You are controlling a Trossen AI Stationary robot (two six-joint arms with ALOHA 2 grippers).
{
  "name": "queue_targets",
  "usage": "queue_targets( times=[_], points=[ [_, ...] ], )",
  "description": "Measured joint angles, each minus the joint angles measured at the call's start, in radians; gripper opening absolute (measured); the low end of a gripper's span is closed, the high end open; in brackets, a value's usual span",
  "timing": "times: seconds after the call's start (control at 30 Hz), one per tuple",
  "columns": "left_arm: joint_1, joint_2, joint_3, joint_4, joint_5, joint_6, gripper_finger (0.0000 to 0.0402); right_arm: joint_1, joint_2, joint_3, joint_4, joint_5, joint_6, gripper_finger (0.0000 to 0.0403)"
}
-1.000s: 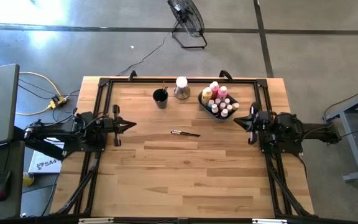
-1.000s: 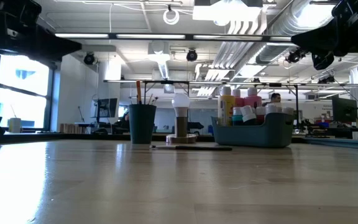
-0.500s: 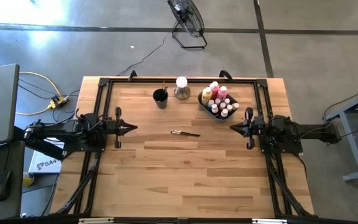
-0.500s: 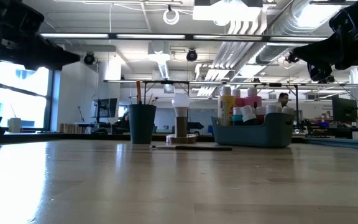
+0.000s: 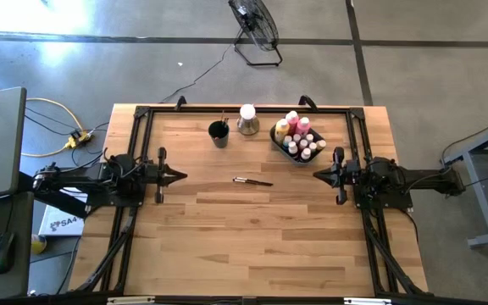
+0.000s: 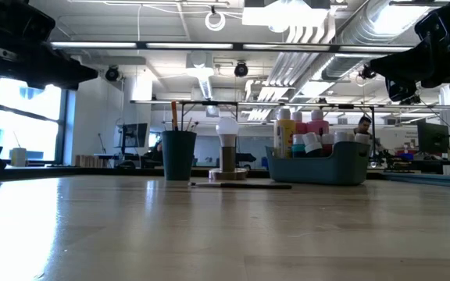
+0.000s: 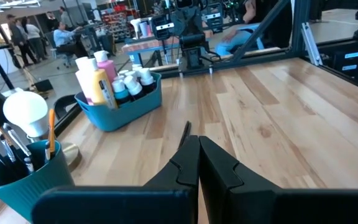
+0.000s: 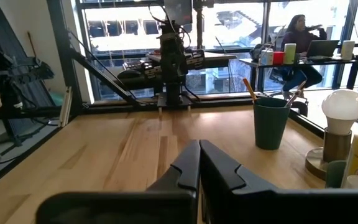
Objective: Pick & Place Paint Supplies
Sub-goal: Put the silver paintbrush into the blue cup
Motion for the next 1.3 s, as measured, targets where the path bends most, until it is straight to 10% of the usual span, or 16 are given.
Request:
queue_targets(
  times=[0.93,1.3],
  points=[
    [0.000,0.019,-0.009,0.135,-0.017,-0.002,0.0001,0.000,0.005,0.002,0.110,-0.001,0.043,0.0003],
    [0.000,0.205,0.069,0.141,-0.116,-0.040,0.0001,0.000,0.201,0.047,0.164,0.082,0.026,0.0003]
  ],
)
